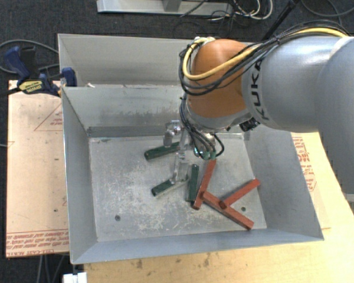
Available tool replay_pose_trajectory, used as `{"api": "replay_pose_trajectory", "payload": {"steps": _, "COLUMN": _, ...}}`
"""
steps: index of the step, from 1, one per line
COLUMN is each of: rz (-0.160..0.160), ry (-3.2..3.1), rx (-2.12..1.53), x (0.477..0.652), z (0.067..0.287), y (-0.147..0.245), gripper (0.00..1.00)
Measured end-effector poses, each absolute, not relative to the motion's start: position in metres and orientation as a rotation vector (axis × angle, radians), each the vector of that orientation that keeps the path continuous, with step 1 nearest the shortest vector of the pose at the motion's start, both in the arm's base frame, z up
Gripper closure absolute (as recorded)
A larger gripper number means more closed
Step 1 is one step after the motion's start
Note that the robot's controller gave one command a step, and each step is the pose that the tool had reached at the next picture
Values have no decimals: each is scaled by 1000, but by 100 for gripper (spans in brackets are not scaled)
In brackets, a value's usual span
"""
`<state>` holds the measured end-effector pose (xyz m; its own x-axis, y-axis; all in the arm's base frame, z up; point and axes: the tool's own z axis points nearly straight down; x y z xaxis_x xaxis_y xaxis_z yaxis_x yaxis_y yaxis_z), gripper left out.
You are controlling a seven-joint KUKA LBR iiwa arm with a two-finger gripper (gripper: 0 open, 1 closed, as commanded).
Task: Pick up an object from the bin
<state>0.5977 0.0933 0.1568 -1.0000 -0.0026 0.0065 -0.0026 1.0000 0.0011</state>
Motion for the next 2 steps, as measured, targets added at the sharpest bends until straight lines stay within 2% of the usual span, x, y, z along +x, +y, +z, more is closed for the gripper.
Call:
{"api": "replay_pose_trajectory", "payload": {"steps": 1, "rz": -1, "ry": -3139, "rx": 125, "x": 645, "z": 65, "y": 85, "gripper": 0}}
{"api": "replay_pose_trajectory", "payload": {"steps": 2, "rz": -4, "ry": -3143, "rx": 122, "x": 646, "z": 67, "y": 86, "gripper": 0}}
